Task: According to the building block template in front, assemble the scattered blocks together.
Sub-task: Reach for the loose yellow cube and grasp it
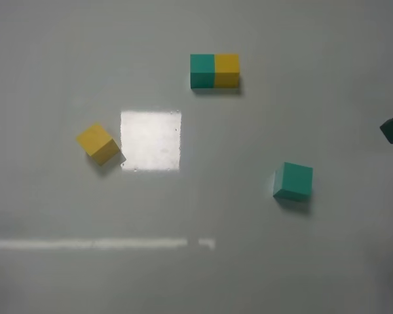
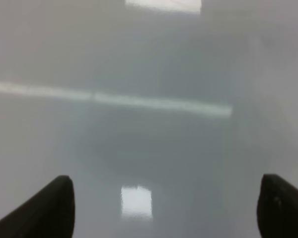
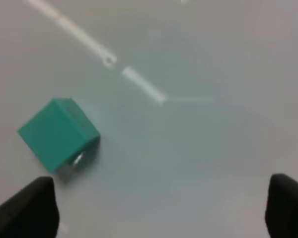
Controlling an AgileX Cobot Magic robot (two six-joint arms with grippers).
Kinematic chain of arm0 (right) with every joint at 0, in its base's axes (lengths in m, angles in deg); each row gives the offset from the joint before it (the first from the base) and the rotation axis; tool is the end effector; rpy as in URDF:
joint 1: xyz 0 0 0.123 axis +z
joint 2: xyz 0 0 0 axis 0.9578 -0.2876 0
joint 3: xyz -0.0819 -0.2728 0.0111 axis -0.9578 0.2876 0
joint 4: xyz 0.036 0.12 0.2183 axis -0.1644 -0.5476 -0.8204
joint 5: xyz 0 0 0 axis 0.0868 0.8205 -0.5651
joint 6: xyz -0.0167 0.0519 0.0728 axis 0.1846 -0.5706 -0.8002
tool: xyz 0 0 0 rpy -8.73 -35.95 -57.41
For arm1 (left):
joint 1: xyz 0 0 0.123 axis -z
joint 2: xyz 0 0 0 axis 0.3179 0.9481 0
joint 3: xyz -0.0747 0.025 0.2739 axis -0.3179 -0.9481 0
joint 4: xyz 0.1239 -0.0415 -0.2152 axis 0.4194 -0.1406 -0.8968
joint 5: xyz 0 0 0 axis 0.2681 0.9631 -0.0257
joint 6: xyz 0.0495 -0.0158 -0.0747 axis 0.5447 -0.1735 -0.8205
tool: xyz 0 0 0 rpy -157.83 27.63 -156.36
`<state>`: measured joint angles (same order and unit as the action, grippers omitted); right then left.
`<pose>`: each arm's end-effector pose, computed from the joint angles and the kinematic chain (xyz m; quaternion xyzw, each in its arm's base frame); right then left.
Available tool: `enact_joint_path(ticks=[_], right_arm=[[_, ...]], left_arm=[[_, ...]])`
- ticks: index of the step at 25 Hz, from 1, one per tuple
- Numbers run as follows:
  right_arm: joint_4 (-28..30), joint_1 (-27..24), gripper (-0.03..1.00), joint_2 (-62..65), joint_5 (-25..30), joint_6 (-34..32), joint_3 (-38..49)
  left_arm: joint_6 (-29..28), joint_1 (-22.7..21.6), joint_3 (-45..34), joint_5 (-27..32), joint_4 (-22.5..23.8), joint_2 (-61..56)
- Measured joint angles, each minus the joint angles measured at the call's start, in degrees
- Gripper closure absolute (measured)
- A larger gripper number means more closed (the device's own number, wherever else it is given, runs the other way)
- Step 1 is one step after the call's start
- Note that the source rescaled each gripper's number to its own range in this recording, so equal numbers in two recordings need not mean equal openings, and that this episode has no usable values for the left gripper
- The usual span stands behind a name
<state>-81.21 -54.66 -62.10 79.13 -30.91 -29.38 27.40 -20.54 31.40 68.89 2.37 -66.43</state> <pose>0.1639 0.0553 0.4416 -0.3512 0.8212 -0.0355 0.4484 -0.0055 -0.0015 0.2789 -0.0575 0.8469 -0.0259 0.5280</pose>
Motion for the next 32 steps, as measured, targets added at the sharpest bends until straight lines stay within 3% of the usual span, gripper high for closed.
enact_joint_path(ticks=[6, 10, 14, 21, 26, 32], right_arm=[[17.7, 21.8, -0.03, -14.8, -0.1, -23.6, -10.1], [23.0, 32.4, -0.03, -23.8, 0.3, -36.5, -16.1], [24.5, 39.3, -0.03, -31.9, 0.3, -40.1, -21.0], [25.5, 42.6, -0.03, -43.1, -0.1, -41.1, -33.2], [25.5, 42.7, -0.03, -48.2, -7.1, -44.1, -37.5], [21.0, 42.8, -0.03, -51.4, -13.6, -44.9, -38.8]], left_arm=[[0.0, 0.0, 0.0, 0.0, 0.0, 0.0], [0.0, 0.0, 0.0, 0.0, 0.0, 0.0], [0.0, 0.0, 0.0, 0.0, 0.0, 0.0], [0.0, 0.0, 0.0, 0.0, 0.0, 0.0], [0.0, 0.0, 0.0, 0.0, 0.0, 0.0], [0.0, 0.0, 0.0, 0.0, 0.0, 0.0]])
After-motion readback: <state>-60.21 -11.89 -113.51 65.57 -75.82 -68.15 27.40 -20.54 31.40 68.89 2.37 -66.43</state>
